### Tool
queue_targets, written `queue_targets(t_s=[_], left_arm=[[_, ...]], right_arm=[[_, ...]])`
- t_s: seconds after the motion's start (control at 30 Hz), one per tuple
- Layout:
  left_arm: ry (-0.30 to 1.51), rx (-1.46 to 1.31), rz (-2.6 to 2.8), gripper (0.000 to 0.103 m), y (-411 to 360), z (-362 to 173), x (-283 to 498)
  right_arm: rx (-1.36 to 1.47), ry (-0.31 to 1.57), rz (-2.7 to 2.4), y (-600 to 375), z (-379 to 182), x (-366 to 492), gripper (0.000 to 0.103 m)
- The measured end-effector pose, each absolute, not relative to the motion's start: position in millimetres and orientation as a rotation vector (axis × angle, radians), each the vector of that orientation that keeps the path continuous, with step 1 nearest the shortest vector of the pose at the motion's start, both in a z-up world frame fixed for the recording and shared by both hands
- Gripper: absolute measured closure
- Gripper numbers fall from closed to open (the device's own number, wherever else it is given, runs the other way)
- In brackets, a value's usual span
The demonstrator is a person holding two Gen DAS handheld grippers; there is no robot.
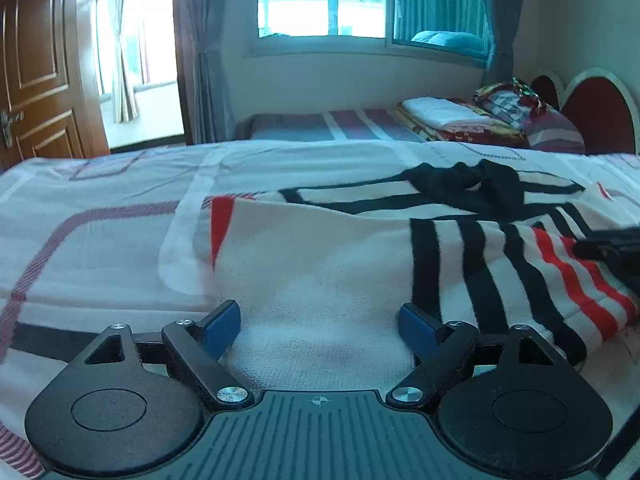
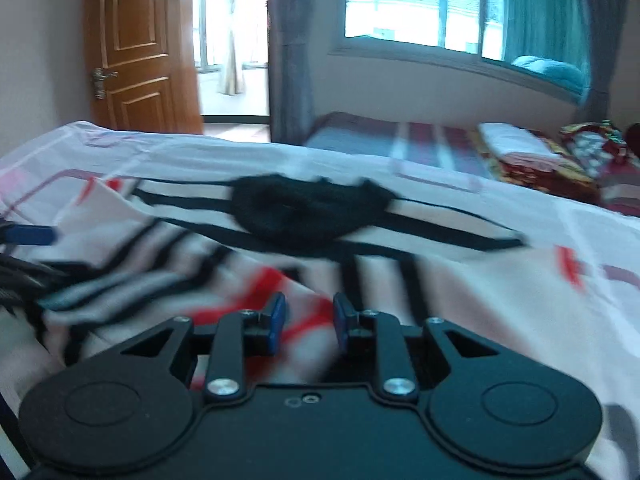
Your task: Fold small clothes
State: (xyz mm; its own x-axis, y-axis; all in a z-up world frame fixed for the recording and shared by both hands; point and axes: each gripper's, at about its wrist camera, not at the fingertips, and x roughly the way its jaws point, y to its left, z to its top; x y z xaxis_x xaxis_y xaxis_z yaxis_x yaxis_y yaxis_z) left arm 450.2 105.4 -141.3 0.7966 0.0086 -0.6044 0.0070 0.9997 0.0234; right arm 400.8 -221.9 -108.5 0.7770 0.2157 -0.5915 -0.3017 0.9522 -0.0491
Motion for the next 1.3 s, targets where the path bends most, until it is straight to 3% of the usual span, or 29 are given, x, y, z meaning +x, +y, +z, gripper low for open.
queue_targets(t_s=[0.03,0.13,0.43,0.63,0.73,1.0,1.1,1.2,1.27,1.3], left_arm=[[0.659,0.026,0.019,0.005,105,-143,455],[0.683,-0.053,0.022,0.003,117,-147,459],[0.626,-0.018,0.02,0.003,111,-133,430],[0.693,-0.066,0.037,0.003,117,-148,439],[0.694,-0.068,0.032,0.003,119,-148,439],[0.687,-0.059,0.036,0.003,118,-149,435],[0.692,-0.033,0.047,0.003,113,-149,436],[0.695,-0.02,0.061,0.003,111,-147,432],[0.693,-0.004,0.069,0.003,108,-146,425],[0.69,0.002,0.072,0.003,107,-145,420]], right_arm=[[-0.108,0.627,0.273,-229,-110,403,0.064],[-0.066,0.644,0.263,-231,-110,410,0.06],[0.122,0.611,0.219,-281,-89,381,0.06],[0.177,0.719,0.262,-287,-104,396,0.056],[0.141,0.713,0.281,-277,-101,390,0.091],[0.078,0.67,0.226,-274,-87,375,0.094],[0.042,0.735,0.208,-273,-105,387,0.092],[-0.044,0.717,0.18,-265,-100,382,0.078],[-0.074,0.689,0.178,-265,-98,371,0.05],[-0.085,0.676,0.184,-266,-98,365,0.047]])
